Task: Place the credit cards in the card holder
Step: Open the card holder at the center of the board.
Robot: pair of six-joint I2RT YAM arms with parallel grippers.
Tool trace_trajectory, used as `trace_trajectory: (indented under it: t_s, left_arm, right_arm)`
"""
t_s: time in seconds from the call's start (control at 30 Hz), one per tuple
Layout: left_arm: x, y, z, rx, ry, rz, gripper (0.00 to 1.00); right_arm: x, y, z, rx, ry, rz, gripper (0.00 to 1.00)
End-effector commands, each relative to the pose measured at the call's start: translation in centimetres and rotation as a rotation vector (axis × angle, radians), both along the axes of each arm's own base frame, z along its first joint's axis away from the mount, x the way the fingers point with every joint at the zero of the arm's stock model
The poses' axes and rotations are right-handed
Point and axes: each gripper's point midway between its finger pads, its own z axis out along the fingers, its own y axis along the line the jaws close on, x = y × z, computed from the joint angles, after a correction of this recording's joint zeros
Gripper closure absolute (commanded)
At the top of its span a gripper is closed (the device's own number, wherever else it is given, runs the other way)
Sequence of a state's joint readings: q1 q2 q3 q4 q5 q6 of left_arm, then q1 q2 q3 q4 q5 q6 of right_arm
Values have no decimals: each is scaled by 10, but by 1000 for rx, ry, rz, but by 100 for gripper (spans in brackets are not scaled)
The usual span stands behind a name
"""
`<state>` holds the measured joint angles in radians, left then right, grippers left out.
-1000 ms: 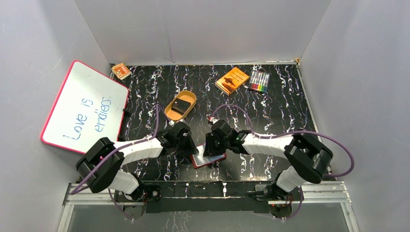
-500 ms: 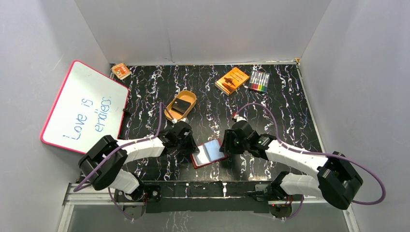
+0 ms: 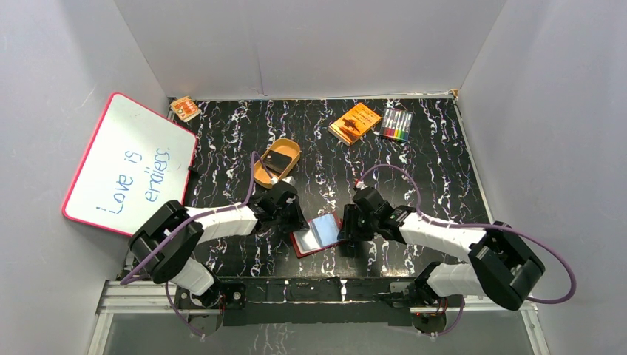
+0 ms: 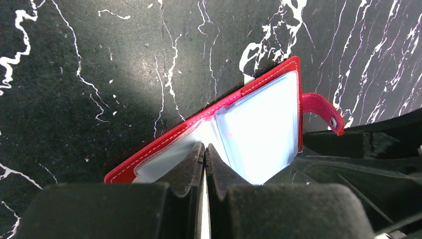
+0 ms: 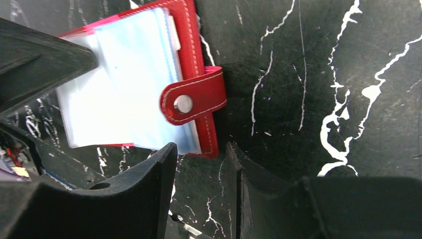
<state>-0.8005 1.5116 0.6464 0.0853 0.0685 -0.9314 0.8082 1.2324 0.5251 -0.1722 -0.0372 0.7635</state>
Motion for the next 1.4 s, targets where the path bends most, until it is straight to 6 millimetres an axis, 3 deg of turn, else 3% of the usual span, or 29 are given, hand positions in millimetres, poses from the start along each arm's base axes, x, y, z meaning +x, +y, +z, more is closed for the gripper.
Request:
trace_trajectory:
  t_s: [0.0, 0.27, 0.53, 0.7, 0.9, 1.17, 1.37]
  left_arm:
    - [-12, 20, -24, 104, 47, -13, 99]
    - [-15, 17, -25, 88, 53, -23, 99]
    - [-13, 4, -17, 31, 45, -51, 98]
    - [-9, -4, -14, 16, 38, -77, 98]
    - [-2, -9, -8, 19, 27, -76, 96]
    - [2, -6, 10, 14, 2, -46, 56]
    - [2, -4, 16, 27, 8, -35, 43]
  right_arm:
    - [5, 6, -3, 2, 6, 6, 51]
    - [2, -3, -22, -92, 50, 13, 54]
    - [-3, 13, -25, -71, 67, 47, 56]
    - [-6, 21, -24, -43, 82, 47, 64]
    - [-14, 17, -21, 0, 91, -14, 74]
    - [-18, 20, -22, 32, 111, -34, 81]
    - [-15, 21, -20, 36, 104, -39, 81]
